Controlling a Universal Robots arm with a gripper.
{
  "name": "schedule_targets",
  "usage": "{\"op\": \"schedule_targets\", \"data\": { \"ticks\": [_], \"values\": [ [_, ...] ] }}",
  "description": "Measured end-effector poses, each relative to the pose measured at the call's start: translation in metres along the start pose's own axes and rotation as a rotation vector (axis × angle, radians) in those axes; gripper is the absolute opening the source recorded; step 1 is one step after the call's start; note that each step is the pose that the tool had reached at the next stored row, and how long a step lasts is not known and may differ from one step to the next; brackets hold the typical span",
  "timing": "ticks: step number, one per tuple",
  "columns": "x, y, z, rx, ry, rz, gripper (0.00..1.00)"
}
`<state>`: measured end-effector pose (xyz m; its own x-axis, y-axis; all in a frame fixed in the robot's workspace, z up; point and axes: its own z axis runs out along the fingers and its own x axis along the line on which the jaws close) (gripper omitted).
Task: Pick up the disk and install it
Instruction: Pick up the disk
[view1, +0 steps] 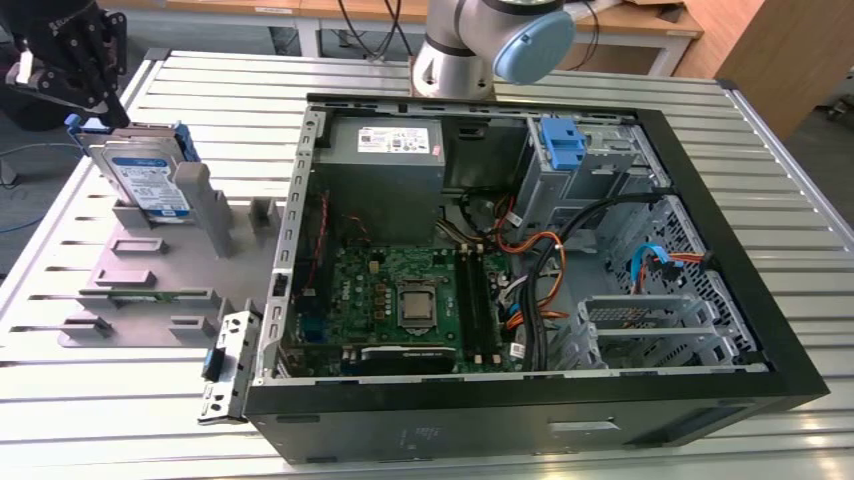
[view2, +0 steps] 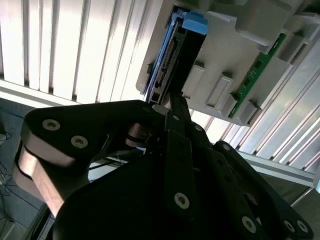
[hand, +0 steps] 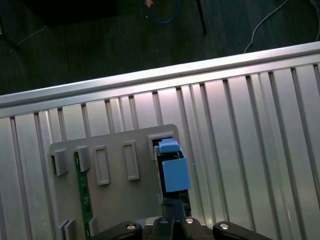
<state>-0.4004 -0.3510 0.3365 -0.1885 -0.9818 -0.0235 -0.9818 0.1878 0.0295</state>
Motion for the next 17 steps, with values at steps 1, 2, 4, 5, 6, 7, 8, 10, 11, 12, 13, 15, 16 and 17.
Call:
{"op": "schedule_targets", "data": {
  "ticks": [1,2,4,5,6,7,8,10,11,12,13,15,16,17],
  "values": [
    [0.0000,0.0000,-0.0001,-0.0001,0.0001,-0.002,0.11],
    [0.0000,0.0000,-0.0005,-0.0001,0.0001,-0.003,0.11],
    [-0.0001,0.0000,-0.0010,0.0000,0.0001,-0.006,0.11],
    [-0.0001,0.0000,-0.0010,0.0000,0.0001,-0.006,0.11],
    [-0.0001,0.0000,-0.0010,0.0001,0.0000,-0.006,0.11],
    [0.0000,0.0000,-0.0010,0.0000,0.0001,-0.006,0.11],
    [0.0000,0.0000,-0.0011,-0.0001,0.0001,-0.006,0.11],
    [0.0000,0.0000,-0.0011,-0.0001,0.0002,-0.006,0.11],
    [0.0000,0.0001,-0.0012,-0.0002,0.0002,-0.006,0.11],
    [0.0000,0.0003,-0.0013,-0.0004,0.0004,-0.006,0.11],
    [-0.0001,0.0005,-0.0012,-0.0003,0.0003,-0.006,0.11],
    [-0.0001,0.0011,-0.0011,-0.0001,-0.0002,-0.006,0.11],
    [-0.0002,0.0014,-0.0011,-0.0001,-0.0009,-0.006,0.11],
    [-0.0004,0.0016,-0.0010,-0.0001,-0.0011,-0.006,0.11]
  ]
}}
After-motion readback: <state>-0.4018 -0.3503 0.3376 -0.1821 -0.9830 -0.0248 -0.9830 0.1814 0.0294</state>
